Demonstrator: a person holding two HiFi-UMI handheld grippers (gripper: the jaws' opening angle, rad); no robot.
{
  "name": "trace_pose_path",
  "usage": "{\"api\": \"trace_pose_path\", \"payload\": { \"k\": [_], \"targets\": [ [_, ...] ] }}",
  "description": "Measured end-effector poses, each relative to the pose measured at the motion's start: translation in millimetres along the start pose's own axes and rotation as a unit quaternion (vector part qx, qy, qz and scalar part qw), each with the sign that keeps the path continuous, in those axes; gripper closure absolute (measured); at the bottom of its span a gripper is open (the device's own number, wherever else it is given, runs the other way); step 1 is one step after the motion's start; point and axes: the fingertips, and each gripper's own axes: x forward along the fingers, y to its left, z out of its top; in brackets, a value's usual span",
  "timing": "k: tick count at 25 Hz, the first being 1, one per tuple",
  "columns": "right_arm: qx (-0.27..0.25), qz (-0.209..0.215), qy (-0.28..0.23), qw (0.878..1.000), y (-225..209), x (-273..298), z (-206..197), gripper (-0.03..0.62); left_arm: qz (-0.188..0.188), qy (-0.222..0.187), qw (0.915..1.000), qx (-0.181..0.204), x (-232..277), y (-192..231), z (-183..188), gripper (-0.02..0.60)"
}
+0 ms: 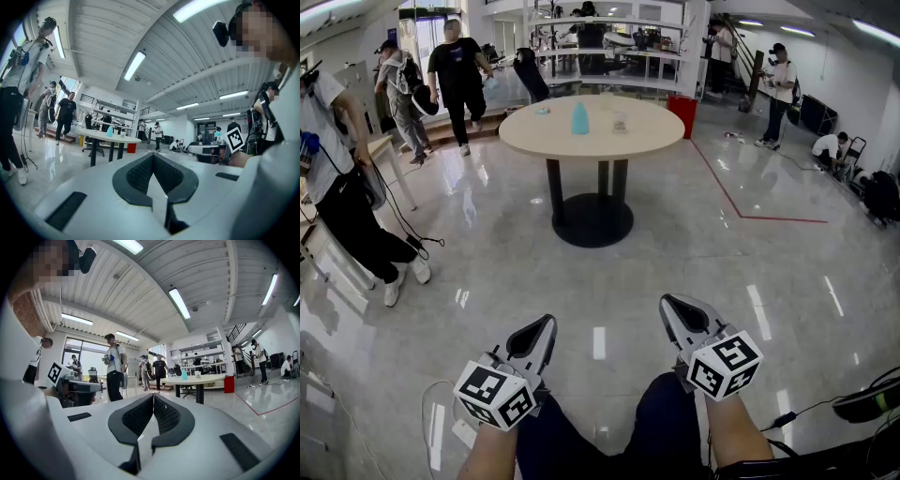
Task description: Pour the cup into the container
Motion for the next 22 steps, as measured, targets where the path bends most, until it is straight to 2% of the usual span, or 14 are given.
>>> {"api": "trace_pose_path", "payload": {
  "k": [4, 11, 22],
  "targets": [
    [-0.006, 0.004, -0.003, 1.000, 0, 8, 7, 0.589, -0.003, 0.002, 1.0000, 0.000, 9, 10, 12, 0.581],
    [0.025, -0.012, 0.000, 1.000, -48, 60, -11, 0.588, -0.009, 0.010, 0.9999, 0.006, 60, 48, 4, 0.581],
    [-0.005, 0.005, -0.010, 1.000, -85, 141, 19, 0.588, 0.004, 0.003, 1.0000, 0.006, 125, 112, 25, 0.581]
  ]
}}
